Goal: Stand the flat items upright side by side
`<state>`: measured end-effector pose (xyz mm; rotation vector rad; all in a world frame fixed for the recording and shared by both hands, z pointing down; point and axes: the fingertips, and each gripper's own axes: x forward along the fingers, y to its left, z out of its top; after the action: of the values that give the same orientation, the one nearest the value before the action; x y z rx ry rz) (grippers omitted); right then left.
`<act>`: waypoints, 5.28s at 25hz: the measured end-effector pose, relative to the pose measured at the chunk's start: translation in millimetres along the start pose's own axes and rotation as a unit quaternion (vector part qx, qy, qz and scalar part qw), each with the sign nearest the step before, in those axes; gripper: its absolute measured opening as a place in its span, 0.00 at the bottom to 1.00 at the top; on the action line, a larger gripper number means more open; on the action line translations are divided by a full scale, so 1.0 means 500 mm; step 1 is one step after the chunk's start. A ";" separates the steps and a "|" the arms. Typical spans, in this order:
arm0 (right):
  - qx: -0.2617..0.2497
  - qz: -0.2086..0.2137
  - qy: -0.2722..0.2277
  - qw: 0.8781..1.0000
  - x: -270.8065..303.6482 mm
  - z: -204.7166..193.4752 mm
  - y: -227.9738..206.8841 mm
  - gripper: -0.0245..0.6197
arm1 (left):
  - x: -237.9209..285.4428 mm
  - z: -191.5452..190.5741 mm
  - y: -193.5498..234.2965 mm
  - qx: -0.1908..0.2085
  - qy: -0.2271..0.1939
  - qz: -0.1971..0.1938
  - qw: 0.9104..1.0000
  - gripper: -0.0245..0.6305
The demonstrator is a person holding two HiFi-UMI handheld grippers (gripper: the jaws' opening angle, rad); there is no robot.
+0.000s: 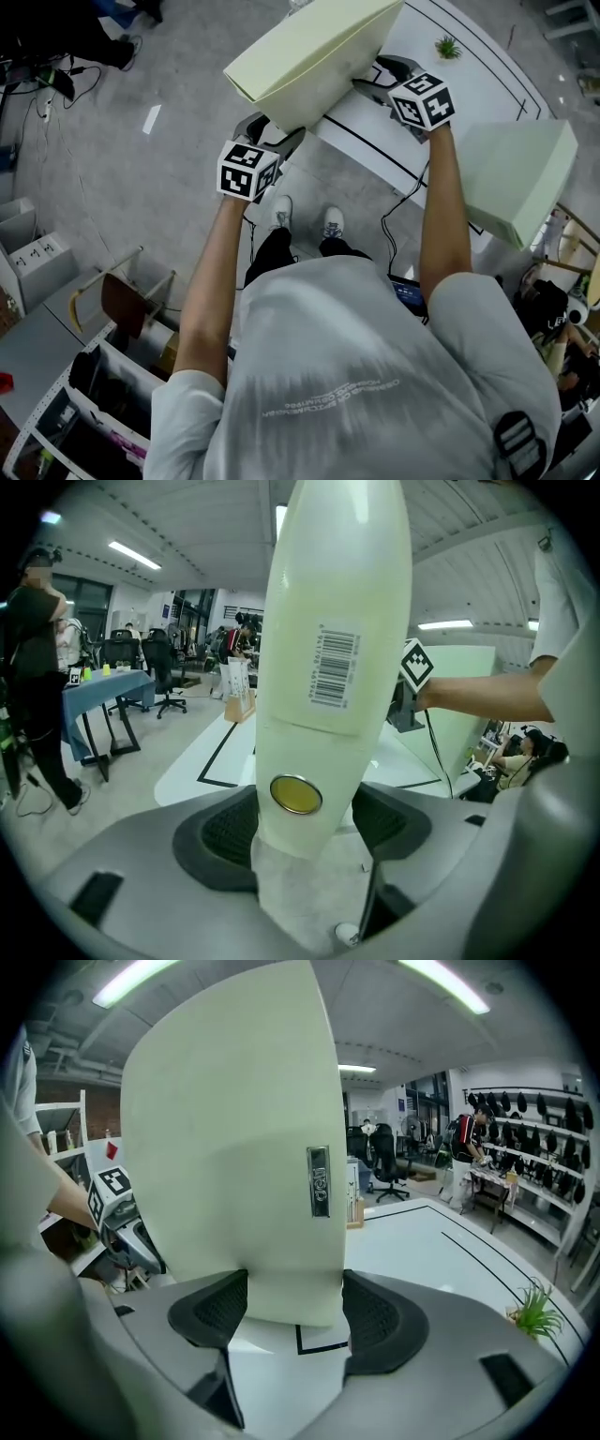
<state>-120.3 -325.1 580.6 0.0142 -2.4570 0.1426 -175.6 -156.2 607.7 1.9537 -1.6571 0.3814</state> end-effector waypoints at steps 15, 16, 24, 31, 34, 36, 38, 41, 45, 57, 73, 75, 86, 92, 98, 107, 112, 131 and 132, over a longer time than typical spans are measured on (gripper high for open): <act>0.018 -0.041 -0.026 0.999 -0.004 0.022 -0.107 0.57 | 0.070 0.048 -0.025 -0.008 -0.015 0.017 1.000 0.51; 0.024 -0.045 -0.028 0.998 -0.004 0.023 -0.114 0.57 | 0.076 0.052 -0.024 -0.011 -0.015 0.019 1.000 0.51; 0.034 -0.092 -0.027 0.995 -0.013 0.017 -0.143 0.57 | 0.097 0.064 -0.035 -0.030 -0.012 0.023 0.999 0.51; 0.079 -0.171 -0.045 0.981 -0.062 -0.006 -0.126 0.57 | 0.061 0.037 -0.021 -0.050 -0.014 0.004 0.999 0.52; 0.097 -0.206 -0.062 0.972 -0.095 -0.004 -0.100 0.57 | 0.038 0.031 -0.014 -0.044 -0.016 -0.006 0.999 0.52; 0.110 -0.224 -0.072 0.966 -0.119 -0.005 -0.073 0.57 | 0.020 0.025 -0.008 -0.042 -0.019 -0.012 0.999 0.52; 0.111 -0.239 -0.075 0.962 -0.147 -0.007 -0.037 0.57 | 0.002 0.023 -0.002 -0.045 -0.028 -0.022 0.998 0.52; 0.110 -0.261 -0.080 0.956 -0.196 -0.003 0.025 0.57 | -0.025 0.032 0.004 -0.054 -0.051 -0.046 0.996 0.52; 0.134 -0.281 -0.083 0.947 -0.250 -0.014 0.116 0.51 | -0.078 0.036 0.015 -0.073 -0.087 -0.065 0.991 0.52; 0.162 -0.411 -0.145 0.885 -0.506 -0.032 0.334 0.53 | -0.190 0.134 0.013 0.004 -0.141 -0.150 0.978 0.55; 0.226 -0.547 -0.107 0.799 -0.684 -0.190 0.311 0.62 | -0.103 0.253 -0.063 0.097 -0.134 -0.123 0.979 0.62; 0.231 -0.543 -0.102 0.801 -0.677 -0.201 0.289 0.62 | -0.086 0.252 -0.066 0.103 -0.126 -0.118 0.980 0.62; 0.254 -0.537 -0.098 0.798 -0.664 -0.229 0.171 0.63 | -0.005 0.267 -0.077 0.106 -0.110 -0.087 0.984 0.62; 0.235 -0.525 -0.091 0.813 -0.656 -0.239 0.151 0.60 | 0.007 0.269 -0.083 0.109 -0.128 -0.084 0.982 0.59; 0.226 -0.513 -0.100 0.822 -0.648 -0.233 0.158 0.58 | 0.005 0.266 -0.091 0.111 -0.132 -0.084 0.981 0.58; 0.217 -0.500 -0.113 0.831 -0.629 -0.212 0.162 0.57 | 0.005 0.268 -0.116 0.094 -0.135 -0.090 0.982 0.57; 0.207 -0.480 -0.120 0.844 -0.594 -0.192 0.177 0.57 | 0.007 0.256 -0.149 0.098 -0.132 -0.098 0.982 0.57; 0.179 -0.426 -0.135 0.877 -0.479 -0.099 0.197 0.57 | 0.038 0.240 -0.305 0.129 -0.104 -0.142 0.976 0.57; 0.178 -0.424 -0.135 0.878 -0.474 -0.094 0.198 0.57 | 0.040 0.240 -0.312 0.131 -0.104 -0.146 0.975 0.57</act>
<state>88.8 -228.0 458.2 1.3236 -2.4171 0.2048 -35.5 -226.4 486.8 2.4665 -1.4675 0.3021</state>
